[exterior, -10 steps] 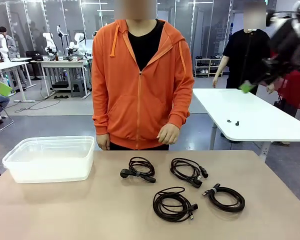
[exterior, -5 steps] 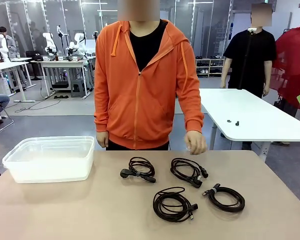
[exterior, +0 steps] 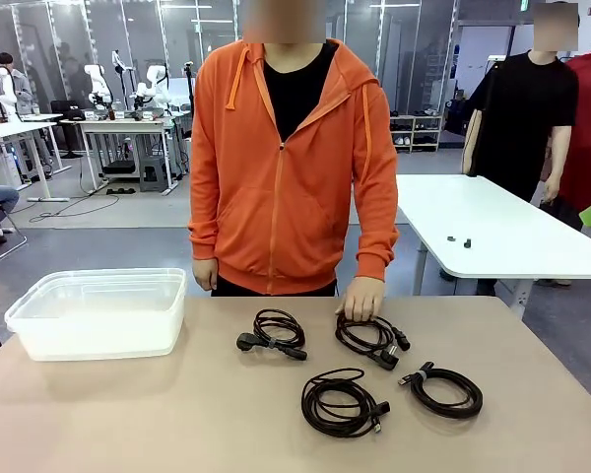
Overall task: Organize and store the cables.
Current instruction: Place the Power Cable into the Organizing box.
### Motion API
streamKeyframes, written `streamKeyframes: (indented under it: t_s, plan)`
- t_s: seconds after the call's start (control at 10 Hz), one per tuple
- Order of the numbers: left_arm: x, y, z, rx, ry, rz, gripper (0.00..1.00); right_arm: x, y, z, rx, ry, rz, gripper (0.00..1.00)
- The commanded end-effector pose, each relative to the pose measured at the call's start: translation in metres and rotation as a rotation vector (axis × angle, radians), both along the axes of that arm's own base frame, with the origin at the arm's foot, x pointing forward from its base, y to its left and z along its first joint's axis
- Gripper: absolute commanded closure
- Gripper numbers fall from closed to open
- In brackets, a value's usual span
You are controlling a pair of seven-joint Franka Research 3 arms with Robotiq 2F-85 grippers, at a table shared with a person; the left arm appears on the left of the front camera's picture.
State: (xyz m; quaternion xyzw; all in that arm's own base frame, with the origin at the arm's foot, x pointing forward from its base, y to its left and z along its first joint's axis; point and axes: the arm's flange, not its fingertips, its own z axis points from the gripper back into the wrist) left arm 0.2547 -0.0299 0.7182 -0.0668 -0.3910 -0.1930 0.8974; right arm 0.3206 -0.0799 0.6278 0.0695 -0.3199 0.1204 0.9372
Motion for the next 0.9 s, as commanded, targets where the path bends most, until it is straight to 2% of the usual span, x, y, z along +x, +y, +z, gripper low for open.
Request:
streamKeyframes:
  t_s: [0.0, 0.1, 0.2, 0.8]
  plan:
    - [-0.0011, 0.0021, 0.0002, -0.004, -0.001, 0.001, 0.00, -0.0002, -0.0053, -0.0037, -0.033, 0.022, -0.015, 0.00]
    - [-0.0011, 0.0021, 0.0002, -0.004, -0.001, 0.001, 0.00, 0.0016, -0.0047, -0.0045, -0.023, 0.036, -0.012, 0.00]
    - [-0.0011, 0.0021, 0.0002, -0.004, -0.001, 0.001, 0.00, 0.0003, -0.0021, -0.0019, -0.005, 0.006, -0.006, 0.00]
    - [-0.0011, 0.0021, 0.0002, -0.004, -0.001, 0.001, 0.00, 0.0003, -0.0021, -0.0019, -0.005, 0.006, -0.006, 0.00]
